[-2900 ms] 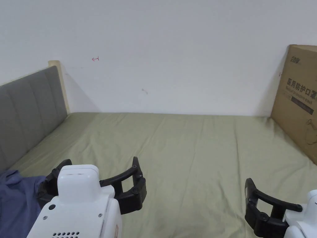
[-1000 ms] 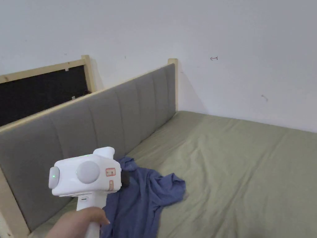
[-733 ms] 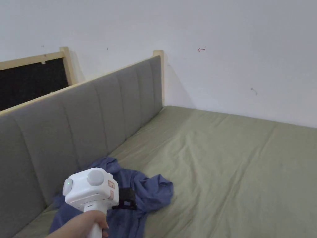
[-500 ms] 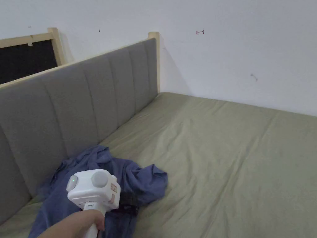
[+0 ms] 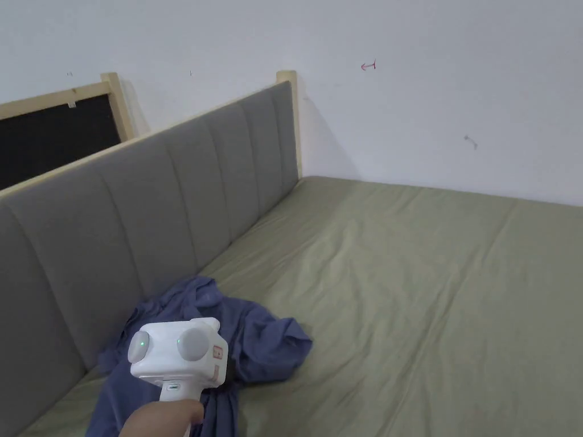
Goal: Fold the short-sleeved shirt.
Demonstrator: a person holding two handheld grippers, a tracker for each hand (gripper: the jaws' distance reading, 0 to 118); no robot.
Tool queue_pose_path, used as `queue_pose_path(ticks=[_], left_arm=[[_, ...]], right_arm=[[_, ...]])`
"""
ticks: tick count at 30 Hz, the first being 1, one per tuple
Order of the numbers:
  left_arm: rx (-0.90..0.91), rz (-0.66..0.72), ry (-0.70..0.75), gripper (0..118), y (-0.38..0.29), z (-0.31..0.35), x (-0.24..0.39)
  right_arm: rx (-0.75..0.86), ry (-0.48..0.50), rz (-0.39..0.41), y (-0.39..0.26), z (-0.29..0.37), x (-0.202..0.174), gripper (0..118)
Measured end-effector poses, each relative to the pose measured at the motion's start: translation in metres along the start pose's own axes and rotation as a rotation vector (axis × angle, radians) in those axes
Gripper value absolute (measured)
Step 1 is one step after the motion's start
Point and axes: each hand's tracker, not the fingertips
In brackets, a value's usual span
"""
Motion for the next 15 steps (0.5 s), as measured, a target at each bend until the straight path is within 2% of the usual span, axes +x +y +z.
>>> queue_pose_path(ticks=[2, 5, 10, 15], left_arm=[[0.007, -0.019, -0.008, 1, 0.008, 0.013, -0.008], [0.160, -0.039, 0.007, 1, 0.026, 0.069, -0.013], [0.379, -0.101, -0.025, 1, 0.064, 0.197, -0.001], [0.623, -0.173, -0.094, 1, 0.093, 0.338, 0.035]], right_arm=[[0.008, -0.005, -0.035, 0.002, 0.009, 0.007, 0], [0.027, -0.012, -0.080, 0.002, 0.029, 0.017, 0], [0.085, -0.038, -0.104, 0.003, 0.065, 0.032, 0], [0.155, -0.061, -0.136, 0.002, 0.100, 0.046, 0]])
